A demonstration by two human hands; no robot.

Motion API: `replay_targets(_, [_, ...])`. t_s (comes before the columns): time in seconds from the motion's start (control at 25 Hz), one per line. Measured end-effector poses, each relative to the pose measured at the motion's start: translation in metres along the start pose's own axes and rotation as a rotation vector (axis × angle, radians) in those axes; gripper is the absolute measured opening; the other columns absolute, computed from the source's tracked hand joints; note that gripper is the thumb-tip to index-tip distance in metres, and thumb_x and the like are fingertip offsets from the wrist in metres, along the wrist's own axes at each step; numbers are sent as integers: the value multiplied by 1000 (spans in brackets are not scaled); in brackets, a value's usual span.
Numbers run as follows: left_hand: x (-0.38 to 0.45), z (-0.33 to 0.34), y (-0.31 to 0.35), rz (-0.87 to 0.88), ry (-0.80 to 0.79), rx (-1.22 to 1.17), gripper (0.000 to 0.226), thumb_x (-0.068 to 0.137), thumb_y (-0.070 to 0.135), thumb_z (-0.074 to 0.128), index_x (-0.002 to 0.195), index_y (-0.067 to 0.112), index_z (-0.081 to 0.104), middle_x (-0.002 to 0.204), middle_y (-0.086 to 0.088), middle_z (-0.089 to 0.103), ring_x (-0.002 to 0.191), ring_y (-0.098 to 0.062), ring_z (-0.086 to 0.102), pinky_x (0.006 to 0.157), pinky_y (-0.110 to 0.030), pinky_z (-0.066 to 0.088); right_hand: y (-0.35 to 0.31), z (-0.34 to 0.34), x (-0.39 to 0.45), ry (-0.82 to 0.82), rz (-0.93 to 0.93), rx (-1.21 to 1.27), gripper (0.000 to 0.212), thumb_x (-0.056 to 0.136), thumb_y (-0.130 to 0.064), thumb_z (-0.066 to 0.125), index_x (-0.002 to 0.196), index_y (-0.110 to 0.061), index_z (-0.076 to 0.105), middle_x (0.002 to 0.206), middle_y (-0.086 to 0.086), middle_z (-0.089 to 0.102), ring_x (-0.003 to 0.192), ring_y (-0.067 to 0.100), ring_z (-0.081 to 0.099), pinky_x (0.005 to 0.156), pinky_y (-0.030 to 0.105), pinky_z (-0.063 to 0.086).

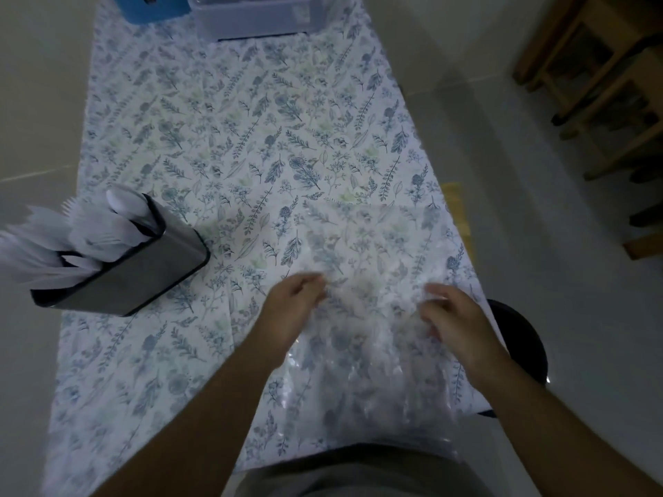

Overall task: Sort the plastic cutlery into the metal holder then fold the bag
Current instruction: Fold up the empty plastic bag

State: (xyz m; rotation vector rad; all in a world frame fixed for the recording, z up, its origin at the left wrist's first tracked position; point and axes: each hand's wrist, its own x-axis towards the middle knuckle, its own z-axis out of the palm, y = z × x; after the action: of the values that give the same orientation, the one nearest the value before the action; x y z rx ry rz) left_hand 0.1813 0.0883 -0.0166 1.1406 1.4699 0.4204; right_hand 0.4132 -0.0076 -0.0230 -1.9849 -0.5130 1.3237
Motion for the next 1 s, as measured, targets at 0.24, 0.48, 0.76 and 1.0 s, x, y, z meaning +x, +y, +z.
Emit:
replay_targets(0.24, [-12,-8,-16,-178,101,-62,43,96,28,66,135,21,50,93,0,71,77,-12,66,63,-22,48,14,-21,-17,155,113,182,49,97,-4,61,141,-21,48,95,19,65,80,28,62,65,38,52])
replay_targets(0.48, [14,15,9,-370,-73,-250,29,100,28,57,122,10,50,83,-16,78,57,-24,65,47,-25,43,7,-21,-18,152,275,380,30,103,-19,54,132,-14,53,87,13,74,77,27,70,66,37,51])
replay_targets(0.76, [0,-12,-10,-301,-175,-498,43,103,48,45,91,9,58,79,-16,72,67,-27,68,56,-28,43,16,-26,-19,37,267,588,45,103,-52,41,99,-12,60,97,16,74,93,28,69,84,41,52])
replay_targets(1.0, [-6,-51,-29,25,-268,204,37,81,18,82,110,32,64,83,2,70,80,-14,65,77,-27,51,36,-40,-31,-94,54,106,31,89,-4,73,118,-13,68,102,12,77,86,22,73,69,28,56])
